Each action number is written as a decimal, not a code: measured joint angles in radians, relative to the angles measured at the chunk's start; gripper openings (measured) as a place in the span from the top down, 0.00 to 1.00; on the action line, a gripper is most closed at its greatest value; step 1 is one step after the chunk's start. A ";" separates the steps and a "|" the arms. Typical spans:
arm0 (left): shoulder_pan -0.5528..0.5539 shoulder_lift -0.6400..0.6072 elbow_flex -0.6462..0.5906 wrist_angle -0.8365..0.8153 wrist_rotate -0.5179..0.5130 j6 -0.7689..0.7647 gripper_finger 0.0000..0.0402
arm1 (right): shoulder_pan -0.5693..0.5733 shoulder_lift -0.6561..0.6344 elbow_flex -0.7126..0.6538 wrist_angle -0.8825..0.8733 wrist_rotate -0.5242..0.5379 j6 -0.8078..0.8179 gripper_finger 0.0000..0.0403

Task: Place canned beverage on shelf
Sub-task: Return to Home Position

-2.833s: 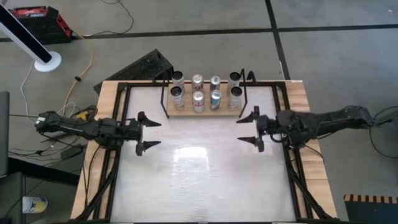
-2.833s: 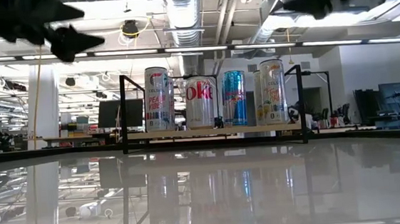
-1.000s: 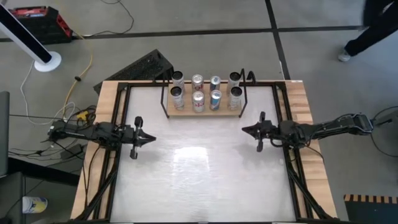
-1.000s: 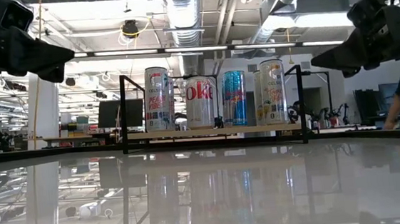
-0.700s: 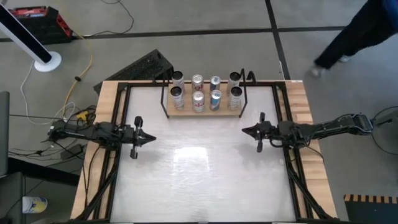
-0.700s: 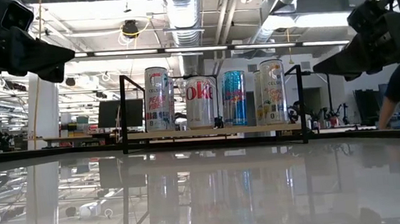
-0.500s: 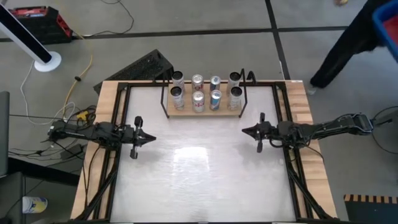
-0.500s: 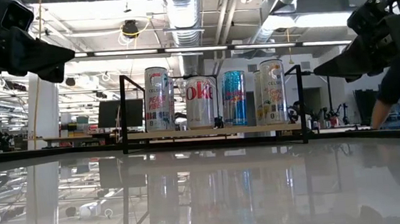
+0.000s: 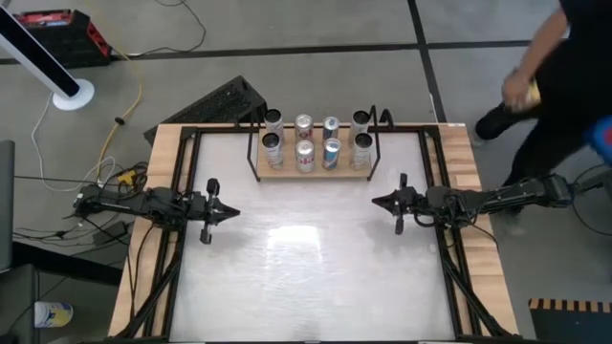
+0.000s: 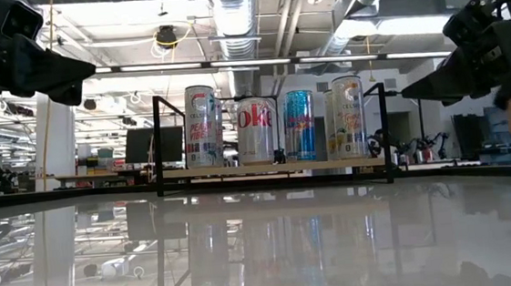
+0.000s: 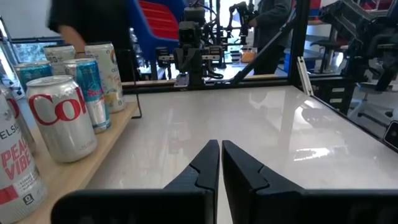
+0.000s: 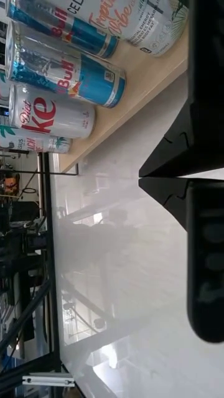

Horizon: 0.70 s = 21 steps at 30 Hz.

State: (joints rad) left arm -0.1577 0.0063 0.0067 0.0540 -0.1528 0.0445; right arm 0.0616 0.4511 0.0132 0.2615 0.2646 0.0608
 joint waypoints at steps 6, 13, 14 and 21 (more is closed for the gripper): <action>0.000 0.000 0.000 0.000 0.000 -0.001 0.99 | 0.000 0.000 0.000 0.000 0.000 0.000 0.92; 0.000 0.000 0.000 0.000 0.000 -0.004 0.99 | 0.000 0.000 0.000 0.000 0.000 0.000 0.92; 0.000 0.000 0.000 0.000 0.000 -0.004 0.99 | 0.000 0.000 0.000 0.000 0.000 0.000 0.92; 0.000 0.000 0.000 0.000 0.000 -0.008 0.99 | 0.000 0.000 0.000 0.000 0.000 0.000 0.92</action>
State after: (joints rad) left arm -0.1574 0.0063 0.0067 0.0540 -0.1524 0.0364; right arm 0.0616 0.4511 0.0132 0.2619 0.2642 0.0612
